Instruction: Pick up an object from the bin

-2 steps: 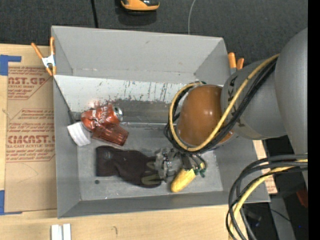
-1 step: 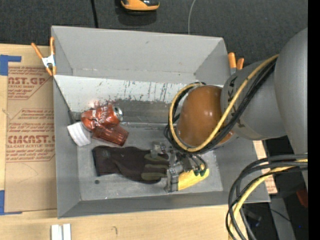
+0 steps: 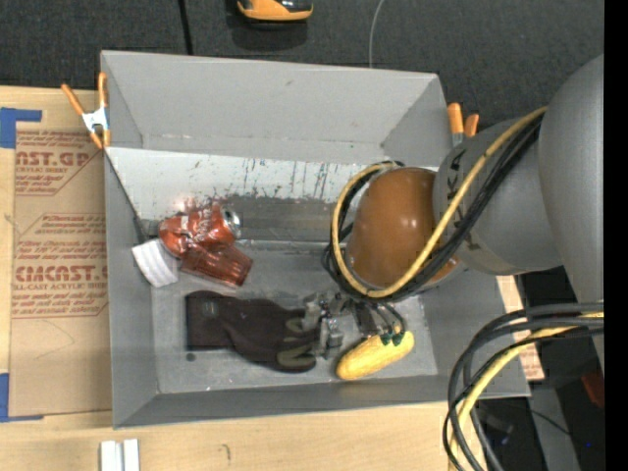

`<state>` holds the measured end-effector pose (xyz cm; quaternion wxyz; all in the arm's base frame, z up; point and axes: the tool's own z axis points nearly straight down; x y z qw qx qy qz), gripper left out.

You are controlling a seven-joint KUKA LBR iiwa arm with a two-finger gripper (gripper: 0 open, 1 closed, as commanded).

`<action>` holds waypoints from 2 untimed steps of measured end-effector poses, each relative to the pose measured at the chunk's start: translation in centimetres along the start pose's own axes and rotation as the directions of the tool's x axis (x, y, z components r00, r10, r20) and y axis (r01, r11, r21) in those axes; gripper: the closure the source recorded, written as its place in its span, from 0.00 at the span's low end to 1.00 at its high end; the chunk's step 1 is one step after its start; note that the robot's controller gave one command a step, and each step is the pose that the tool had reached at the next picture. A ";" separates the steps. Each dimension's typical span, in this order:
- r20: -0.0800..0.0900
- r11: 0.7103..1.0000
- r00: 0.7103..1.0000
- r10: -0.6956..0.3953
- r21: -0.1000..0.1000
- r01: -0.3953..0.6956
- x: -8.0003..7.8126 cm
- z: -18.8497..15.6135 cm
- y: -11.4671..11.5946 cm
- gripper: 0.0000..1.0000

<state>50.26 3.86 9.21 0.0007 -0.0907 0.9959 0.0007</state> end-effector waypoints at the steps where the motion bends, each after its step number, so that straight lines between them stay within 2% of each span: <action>1: 0.000 1.000 1.000 0.000 0.000 0.000 0.0 0.0 0.0 1.00; 2: 0.009 0.999 0.999 0.050 0.003 -0.050 -0.3 -19.0 -3.3 1.00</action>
Offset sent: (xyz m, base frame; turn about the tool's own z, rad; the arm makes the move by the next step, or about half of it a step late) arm 0.0075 -0.0322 0.1859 0.0478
